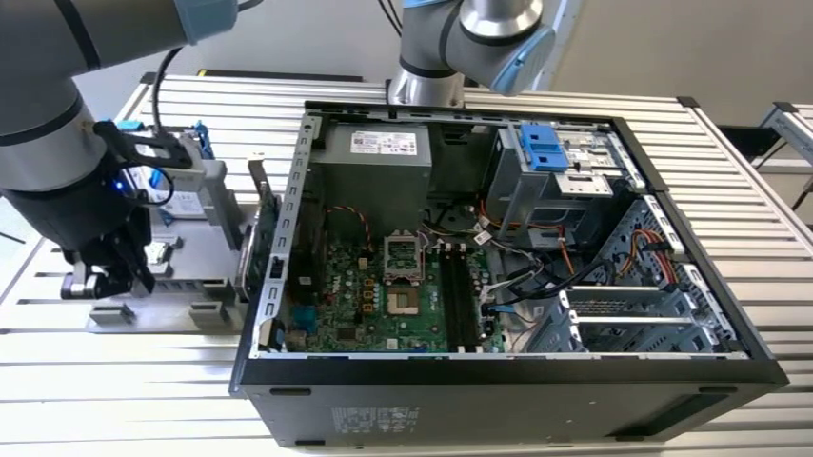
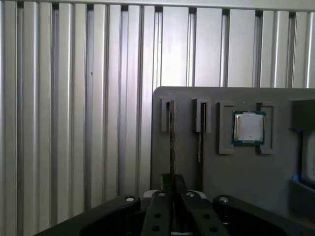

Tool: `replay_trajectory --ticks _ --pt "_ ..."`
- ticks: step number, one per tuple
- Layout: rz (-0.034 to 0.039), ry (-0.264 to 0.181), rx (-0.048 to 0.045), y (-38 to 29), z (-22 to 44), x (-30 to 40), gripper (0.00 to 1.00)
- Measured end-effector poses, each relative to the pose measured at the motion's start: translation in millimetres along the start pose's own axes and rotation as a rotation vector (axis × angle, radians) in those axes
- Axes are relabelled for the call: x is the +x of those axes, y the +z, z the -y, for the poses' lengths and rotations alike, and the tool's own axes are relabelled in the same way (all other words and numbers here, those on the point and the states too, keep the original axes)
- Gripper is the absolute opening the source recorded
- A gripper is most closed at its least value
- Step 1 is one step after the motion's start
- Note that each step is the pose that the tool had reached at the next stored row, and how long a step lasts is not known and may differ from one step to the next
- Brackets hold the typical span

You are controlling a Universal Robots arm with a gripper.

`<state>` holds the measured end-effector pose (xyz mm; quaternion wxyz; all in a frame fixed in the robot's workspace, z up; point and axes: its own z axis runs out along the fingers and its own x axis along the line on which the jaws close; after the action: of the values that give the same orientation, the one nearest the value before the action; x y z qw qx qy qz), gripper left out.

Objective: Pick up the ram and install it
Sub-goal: 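Pick up the ram and move it above insertion slot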

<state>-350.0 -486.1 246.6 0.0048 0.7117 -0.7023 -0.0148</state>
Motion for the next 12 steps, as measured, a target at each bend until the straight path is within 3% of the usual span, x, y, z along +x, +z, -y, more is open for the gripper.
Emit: replay_trajectory --ticks 12 --pt "0.0 0.0 0.0 -18.4 -0.4 -0.2 0.0"
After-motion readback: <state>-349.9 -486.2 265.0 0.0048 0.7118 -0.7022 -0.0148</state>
